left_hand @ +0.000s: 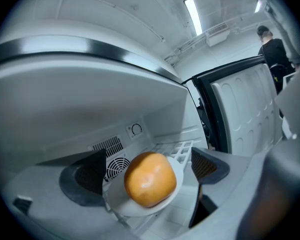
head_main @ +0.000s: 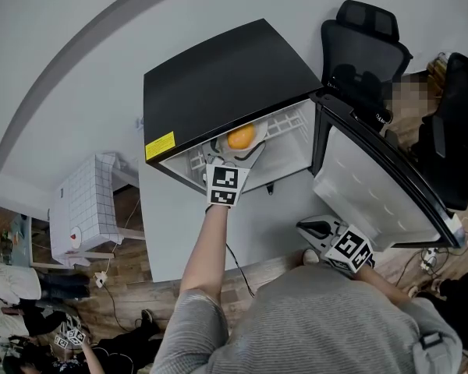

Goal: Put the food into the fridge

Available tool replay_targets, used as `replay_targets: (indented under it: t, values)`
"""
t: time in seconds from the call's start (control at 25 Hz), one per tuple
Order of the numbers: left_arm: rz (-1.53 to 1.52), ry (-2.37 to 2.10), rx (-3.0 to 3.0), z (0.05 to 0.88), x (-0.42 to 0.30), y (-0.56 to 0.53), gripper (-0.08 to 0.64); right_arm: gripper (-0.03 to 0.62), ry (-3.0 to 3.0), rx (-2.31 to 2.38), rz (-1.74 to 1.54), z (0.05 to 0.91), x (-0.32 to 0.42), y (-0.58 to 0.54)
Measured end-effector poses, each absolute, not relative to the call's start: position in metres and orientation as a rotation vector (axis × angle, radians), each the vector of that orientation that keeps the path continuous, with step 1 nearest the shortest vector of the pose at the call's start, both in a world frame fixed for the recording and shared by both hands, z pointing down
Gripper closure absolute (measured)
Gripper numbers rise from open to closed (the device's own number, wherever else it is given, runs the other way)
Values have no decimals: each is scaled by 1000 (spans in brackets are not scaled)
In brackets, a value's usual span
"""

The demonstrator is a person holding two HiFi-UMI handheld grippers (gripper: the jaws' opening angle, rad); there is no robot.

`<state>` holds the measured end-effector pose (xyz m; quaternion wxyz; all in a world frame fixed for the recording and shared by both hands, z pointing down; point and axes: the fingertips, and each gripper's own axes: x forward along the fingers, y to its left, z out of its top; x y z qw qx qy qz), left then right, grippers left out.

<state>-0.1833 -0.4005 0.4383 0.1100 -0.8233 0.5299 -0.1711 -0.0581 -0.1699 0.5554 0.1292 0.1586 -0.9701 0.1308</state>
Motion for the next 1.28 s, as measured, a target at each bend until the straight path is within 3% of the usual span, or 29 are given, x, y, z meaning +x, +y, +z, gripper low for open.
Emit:
replay_targets:
  t: [1.28]
  values:
    - [-369,1621,-2357,416,-195,-350,44,580,-2821,386,349,559,-71,-160]
